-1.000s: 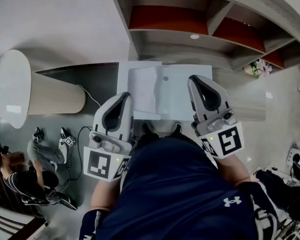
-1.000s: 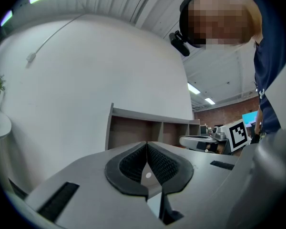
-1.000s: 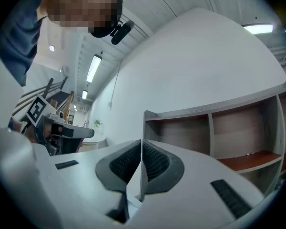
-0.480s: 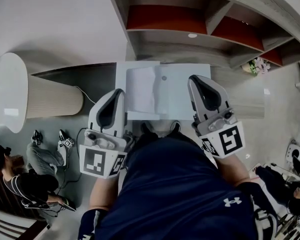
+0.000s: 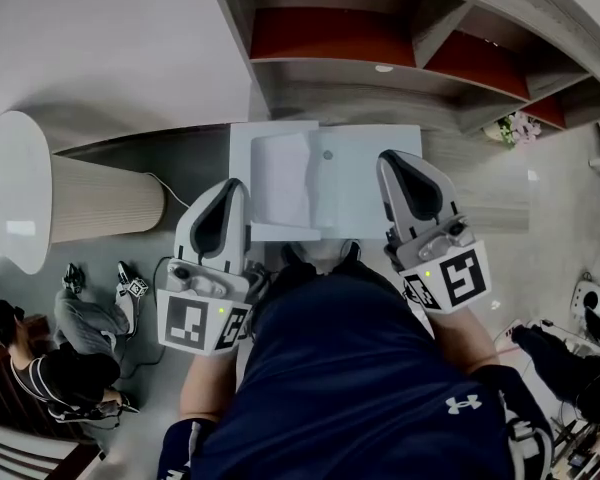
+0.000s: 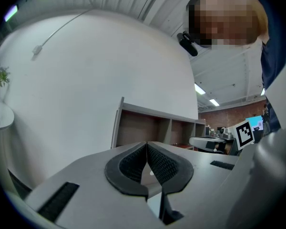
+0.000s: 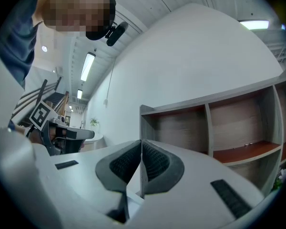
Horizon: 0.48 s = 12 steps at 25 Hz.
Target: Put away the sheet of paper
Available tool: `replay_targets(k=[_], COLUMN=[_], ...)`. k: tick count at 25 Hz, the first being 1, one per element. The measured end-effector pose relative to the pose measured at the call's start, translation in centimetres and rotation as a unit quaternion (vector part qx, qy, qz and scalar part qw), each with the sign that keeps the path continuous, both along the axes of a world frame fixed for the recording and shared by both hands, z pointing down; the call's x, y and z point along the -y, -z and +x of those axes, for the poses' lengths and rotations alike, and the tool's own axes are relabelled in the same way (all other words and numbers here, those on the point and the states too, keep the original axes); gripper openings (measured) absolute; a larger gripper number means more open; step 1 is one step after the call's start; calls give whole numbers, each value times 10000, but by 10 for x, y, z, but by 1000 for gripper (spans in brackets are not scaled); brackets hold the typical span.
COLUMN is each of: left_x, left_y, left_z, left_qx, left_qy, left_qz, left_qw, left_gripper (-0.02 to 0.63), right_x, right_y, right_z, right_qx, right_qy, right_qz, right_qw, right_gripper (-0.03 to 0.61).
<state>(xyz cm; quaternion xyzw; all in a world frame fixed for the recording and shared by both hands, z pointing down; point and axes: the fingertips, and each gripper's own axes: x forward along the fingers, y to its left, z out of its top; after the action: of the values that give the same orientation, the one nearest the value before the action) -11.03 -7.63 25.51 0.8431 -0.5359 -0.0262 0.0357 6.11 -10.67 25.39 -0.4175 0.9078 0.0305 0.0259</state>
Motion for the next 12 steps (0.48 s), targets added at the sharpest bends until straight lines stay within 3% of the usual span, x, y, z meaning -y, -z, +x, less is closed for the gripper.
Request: replay_targets(k=[12], left_x=[12], left_y=[-6], left_z=[-13], left_qx=[-41], left_qy=[-77], left_qz=[-100], left_qw=[9999], left_gripper=[17], right_x=[11], right_y=[-7], right_z=[-11], right_qx=[-19], right_qy=[-74], right_qz=[-133], right_qw=[9999], right_gripper=[18])
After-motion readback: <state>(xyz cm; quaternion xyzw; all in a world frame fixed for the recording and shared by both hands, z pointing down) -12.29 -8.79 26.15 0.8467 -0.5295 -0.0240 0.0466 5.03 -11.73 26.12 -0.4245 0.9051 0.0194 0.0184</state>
